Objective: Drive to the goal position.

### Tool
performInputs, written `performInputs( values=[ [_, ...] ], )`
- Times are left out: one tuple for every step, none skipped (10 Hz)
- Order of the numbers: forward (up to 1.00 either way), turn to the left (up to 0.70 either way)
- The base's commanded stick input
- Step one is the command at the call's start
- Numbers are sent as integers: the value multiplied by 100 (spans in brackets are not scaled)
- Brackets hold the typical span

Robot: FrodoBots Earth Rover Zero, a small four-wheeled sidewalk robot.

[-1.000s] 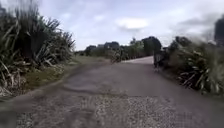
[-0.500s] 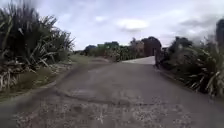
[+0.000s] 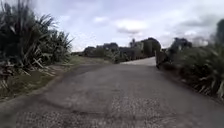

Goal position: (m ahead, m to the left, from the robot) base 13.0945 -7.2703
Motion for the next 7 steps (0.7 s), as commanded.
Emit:
performInputs(
  values=[
    [70, 3],
    [70, 3],
    [70, 3],
    [70, 3],
    [70, 2],
    [70, 2],
    [70, 2]
  ],
)
